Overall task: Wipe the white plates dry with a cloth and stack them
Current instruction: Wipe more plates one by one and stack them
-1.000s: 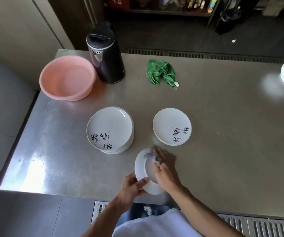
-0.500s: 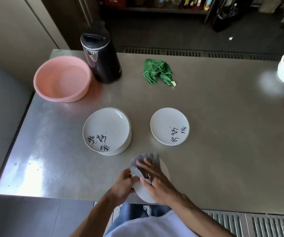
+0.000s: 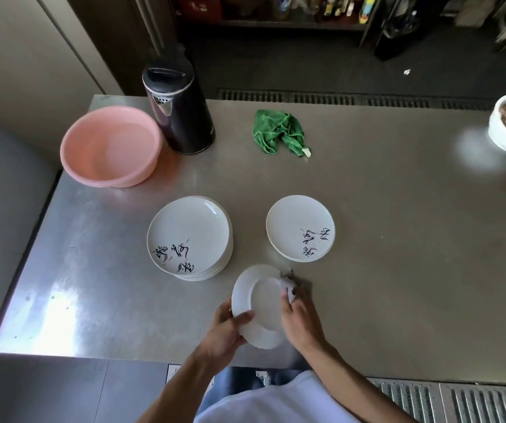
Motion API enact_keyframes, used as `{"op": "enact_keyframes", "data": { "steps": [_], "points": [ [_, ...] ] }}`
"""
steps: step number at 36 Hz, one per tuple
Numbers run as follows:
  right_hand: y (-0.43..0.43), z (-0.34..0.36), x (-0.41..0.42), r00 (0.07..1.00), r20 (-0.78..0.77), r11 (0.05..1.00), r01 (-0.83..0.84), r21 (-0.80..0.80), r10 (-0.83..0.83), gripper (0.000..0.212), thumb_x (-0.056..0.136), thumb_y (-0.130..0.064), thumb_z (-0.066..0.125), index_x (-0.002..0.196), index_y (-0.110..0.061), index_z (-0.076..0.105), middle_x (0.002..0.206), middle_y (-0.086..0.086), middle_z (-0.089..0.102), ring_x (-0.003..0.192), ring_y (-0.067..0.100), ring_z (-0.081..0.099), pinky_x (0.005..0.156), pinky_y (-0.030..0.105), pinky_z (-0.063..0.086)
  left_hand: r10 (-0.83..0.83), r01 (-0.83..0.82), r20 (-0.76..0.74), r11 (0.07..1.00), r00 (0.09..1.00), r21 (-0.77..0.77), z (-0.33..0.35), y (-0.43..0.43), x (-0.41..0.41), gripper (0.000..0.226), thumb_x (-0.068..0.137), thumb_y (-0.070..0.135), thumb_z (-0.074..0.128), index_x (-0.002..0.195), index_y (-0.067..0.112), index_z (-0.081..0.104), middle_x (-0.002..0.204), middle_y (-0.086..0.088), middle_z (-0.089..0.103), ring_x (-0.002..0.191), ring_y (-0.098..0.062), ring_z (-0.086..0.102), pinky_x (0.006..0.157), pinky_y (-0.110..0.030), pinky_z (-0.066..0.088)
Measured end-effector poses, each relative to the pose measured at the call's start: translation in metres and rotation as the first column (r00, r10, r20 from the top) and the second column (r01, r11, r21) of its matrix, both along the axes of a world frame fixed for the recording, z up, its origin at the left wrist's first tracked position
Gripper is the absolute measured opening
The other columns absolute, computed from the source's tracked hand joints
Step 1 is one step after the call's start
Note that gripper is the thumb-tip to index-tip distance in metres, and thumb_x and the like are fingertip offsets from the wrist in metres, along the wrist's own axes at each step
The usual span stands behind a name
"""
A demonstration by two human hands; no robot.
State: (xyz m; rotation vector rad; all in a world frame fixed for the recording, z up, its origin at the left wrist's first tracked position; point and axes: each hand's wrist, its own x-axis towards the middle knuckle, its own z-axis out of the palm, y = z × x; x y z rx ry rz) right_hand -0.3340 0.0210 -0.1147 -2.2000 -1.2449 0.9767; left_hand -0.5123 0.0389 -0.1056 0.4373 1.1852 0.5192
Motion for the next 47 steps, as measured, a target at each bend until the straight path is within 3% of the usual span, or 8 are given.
{"op": "enact_keyframes", "data": {
  "steps": [6, 12, 18, 24, 29, 33, 38, 47],
  "points": [
    [-0.010, 0.016, -0.014, 0.964, -0.144, 0.968, -0.203, 0.148, 0.224, 0.046, 0.107, -0.025, 0.039, 0.152, -0.014, 0.037, 0.161, -0.002, 0.030, 0.149, 0.009, 0.025, 0.122, 0.026, 0.017, -0.043, 0.043, -0.030, 0.999, 0.999, -0.002, 0.007, 0.006, -0.002, 0.035, 0.096, 0.011, 0.067, 0.130, 0.009, 0.061, 0.121, -0.023, 0.071, 0.115, -0.044, 0.066, 0.096, -0.062, 0.054],
    [-0.004, 0.012, -0.034, 0.768, 0.063, 0.722, -0.624, 0.299, 0.638, 0.049, 0.106, -0.042, 0.036, 0.148, -0.020, 0.048, 0.159, -0.009, 0.035, 0.152, 0.011, 0.018, 0.124, 0.033, 0.008, -0.144, 0.143, 0.007, 0.988, 0.990, 0.059, 0.010, -0.008, 0.002, 0.041, 0.082, 0.008, 0.067, 0.122, -0.001, 0.064, 0.115, -0.025, 0.072, 0.100, -0.031, 0.072, 0.079, -0.043, 0.060],
    [0.016, -0.004, -0.009, 0.966, 0.152, 0.962, -0.230, 0.144, 0.208, 0.039, 0.103, -0.021, 0.046, 0.138, -0.008, 0.057, 0.147, 0.008, 0.052, 0.140, 0.024, 0.042, 0.117, 0.042, 0.029, -0.132, 0.131, -0.043, 0.991, 0.990, -0.017, 0.006, -0.013, 0.002, 0.051, 0.079, 0.011, 0.078, 0.128, 0.010, 0.062, 0.119, -0.023, 0.071, 0.106, -0.042, 0.070, 0.095, -0.058, 0.055],
    [-0.007, -0.002, -0.009, 0.735, 0.150, 0.684, -0.673, 0.281, 0.662, 0.048, 0.104, -0.030, 0.043, 0.150, -0.016, 0.042, 0.161, -0.001, 0.031, 0.153, 0.019, 0.018, 0.125, 0.035, 0.012, -0.150, 0.150, -0.027, 0.989, 0.988, 0.006, 0.009, -0.010, 0.003, 0.042, 0.078, 0.012, 0.074, 0.119, 0.004, 0.067, 0.116, -0.026, 0.071, 0.096, -0.034, 0.071, 0.083, -0.046, 0.060],
    [0.004, 0.002, -0.003, 0.920, 0.122, 0.909, -0.388, 0.149, 0.373, 0.043, 0.105, -0.021, 0.043, 0.146, -0.006, 0.048, 0.155, 0.009, 0.040, 0.148, 0.022, 0.032, 0.121, 0.038, 0.022, -0.113, 0.113, -0.001, 0.993, 0.994, -0.033, 0.012, -0.007, 0.002, 0.049, 0.075, 0.016, 0.077, 0.122, 0.004, 0.066, 0.109, -0.022, 0.072, 0.091, -0.031, 0.069, 0.075, -0.037, 0.057],
    [-0.013, 0.009, 0.004, 0.818, 0.177, 0.818, -0.568, 0.093, 0.548, 0.054, 0.106, -0.038, 0.038, 0.154, -0.014, 0.035, 0.161, -0.001, 0.030, 0.151, 0.016, 0.021, 0.124, 0.033, 0.008, -0.011, 0.015, 0.050, 0.996, 0.999, -0.087, 0.010, 0.003, 0.001, 0.038, 0.088, 0.005, 0.066, 0.125, -0.002, 0.064, 0.111, -0.024, 0.071, 0.098, -0.032, 0.067, 0.085, -0.043, 0.058],
    [-0.038, 0.026, 0.002, 0.749, 0.340, 0.732, -0.650, 0.205, 0.569, 0.059, 0.095, -0.045, 0.055, 0.142, -0.010, 0.054, 0.148, 0.002, 0.052, 0.137, 0.021, 0.047, 0.115, 0.043, 0.036, 0.082, -0.059, 0.138, 0.985, 0.987, -0.163, 0.022, 0.021, 0.004, 0.030, 0.094, -0.007, 0.054, 0.122, -0.011, 0.061, 0.108, -0.029, 0.067, 0.093, -0.033, 0.068, 0.071, -0.038, 0.064],
    [-0.006, 0.047, 0.029, 0.919, 0.270, 0.835, -0.378, 0.399, 0.287, 0.061, 0.064, 0.013, 0.061, 0.119, -0.013, 0.067, 0.105, -0.001, 0.071, 0.092, 0.020, 0.066, 0.082, 0.032, 0.055, -0.097, 0.100, 0.068, 0.994, 0.993, -0.049, 0.038, 0.029, 0.015, 0.030, 0.103, 0.041, 0.057, 0.108, 0.018, 0.076, 0.097, -0.008, 0.075, 0.080, -0.019, 0.070, 0.066, -0.031, 0.058]
  ]
}}
